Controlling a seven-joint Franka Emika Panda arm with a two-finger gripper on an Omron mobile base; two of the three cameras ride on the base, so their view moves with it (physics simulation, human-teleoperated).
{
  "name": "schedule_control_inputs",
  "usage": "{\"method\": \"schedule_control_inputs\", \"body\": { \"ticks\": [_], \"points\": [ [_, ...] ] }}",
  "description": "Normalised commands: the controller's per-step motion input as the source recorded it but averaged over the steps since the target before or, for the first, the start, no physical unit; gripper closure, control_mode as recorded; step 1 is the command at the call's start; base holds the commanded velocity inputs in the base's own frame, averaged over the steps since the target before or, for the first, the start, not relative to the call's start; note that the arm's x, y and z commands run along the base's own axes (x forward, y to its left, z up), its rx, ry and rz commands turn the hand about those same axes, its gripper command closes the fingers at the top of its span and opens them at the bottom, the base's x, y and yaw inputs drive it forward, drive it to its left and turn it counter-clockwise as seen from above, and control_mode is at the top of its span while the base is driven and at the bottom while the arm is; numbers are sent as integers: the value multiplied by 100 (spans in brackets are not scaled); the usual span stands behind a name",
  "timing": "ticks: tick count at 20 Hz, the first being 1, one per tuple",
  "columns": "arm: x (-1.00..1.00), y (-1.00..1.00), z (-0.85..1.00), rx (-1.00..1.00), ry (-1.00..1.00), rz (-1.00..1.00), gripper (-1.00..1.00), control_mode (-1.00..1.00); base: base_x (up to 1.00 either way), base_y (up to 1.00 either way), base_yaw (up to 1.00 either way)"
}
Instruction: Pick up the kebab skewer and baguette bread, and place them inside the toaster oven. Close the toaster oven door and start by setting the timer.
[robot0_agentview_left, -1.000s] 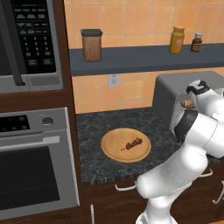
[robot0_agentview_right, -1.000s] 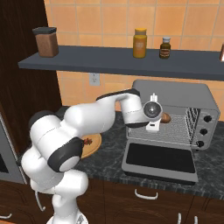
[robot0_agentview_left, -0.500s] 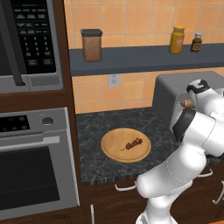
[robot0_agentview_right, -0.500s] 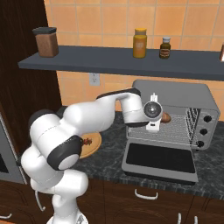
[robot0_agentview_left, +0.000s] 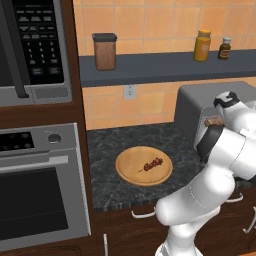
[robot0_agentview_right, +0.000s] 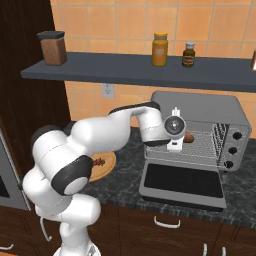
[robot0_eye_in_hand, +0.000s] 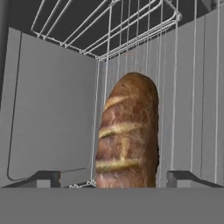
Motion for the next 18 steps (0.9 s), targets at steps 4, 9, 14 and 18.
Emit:
{"method": "schedule_control_inputs", "body": {
  "ticks": [4,9,14,18],
  "points": [
    [-15,0,17,0,2,0,-100,-100,0,0,0],
    [-89,0,33,0,4,0,-100,-100,0,0,0],
    [-57,48,68,-3,26,2,-100,-100,0,0,0],
    [-31,89,34,-8,45,5,-100,-100,0,0,0]
  ]
}}
